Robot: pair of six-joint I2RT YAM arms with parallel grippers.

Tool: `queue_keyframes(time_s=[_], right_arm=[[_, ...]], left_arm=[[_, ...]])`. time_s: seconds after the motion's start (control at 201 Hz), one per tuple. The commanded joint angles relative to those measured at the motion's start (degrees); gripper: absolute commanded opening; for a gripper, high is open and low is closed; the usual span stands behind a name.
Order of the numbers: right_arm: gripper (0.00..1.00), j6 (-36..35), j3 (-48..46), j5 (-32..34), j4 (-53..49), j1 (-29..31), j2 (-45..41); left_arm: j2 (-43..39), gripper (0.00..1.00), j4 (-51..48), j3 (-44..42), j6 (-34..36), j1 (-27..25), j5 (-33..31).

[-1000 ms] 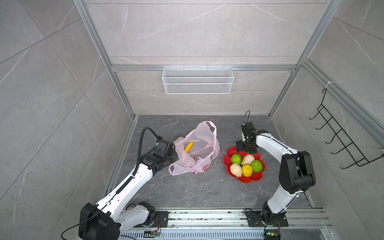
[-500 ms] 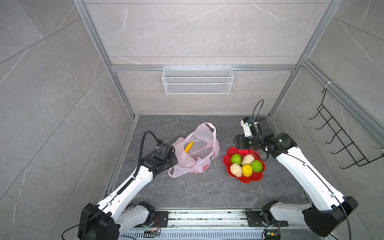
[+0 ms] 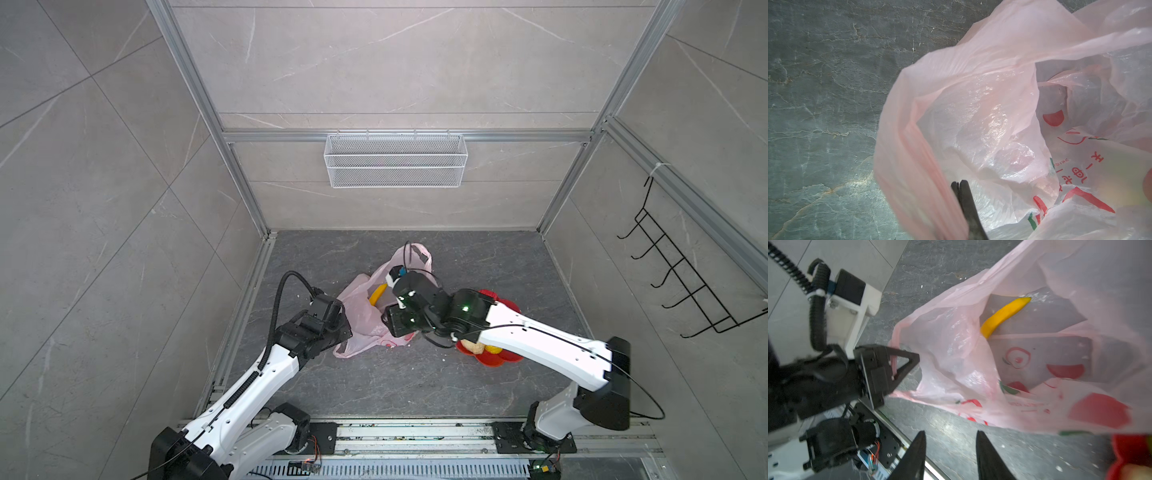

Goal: Take the fake fruits out of the plastic bag
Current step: 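Move the open right gripper from the plate into the bag's mouth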

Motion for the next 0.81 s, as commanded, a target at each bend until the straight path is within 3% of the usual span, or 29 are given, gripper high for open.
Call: queue_keyframes(time_s=[0.0,0.194,0.801], right_arm=[[0.40,5.50,2.91,4.23,5.95,-0.49,5.41],[0.36,6.72,8.44,7.60,3.78,-3.30,15.69],[0.30,5.79,22.94,7.48,-3.24,-9.10,35.02]], left_arm=[[-2.11,0.00,-0.33,-0.47,-0.54,0.08,0.89],[-4.06,0.00,-2.10,-0.74,-0.53,0.04,-0.82],[-6.59,0.00,-5.26,-2.16,-1.59,0.04,-3.90]])
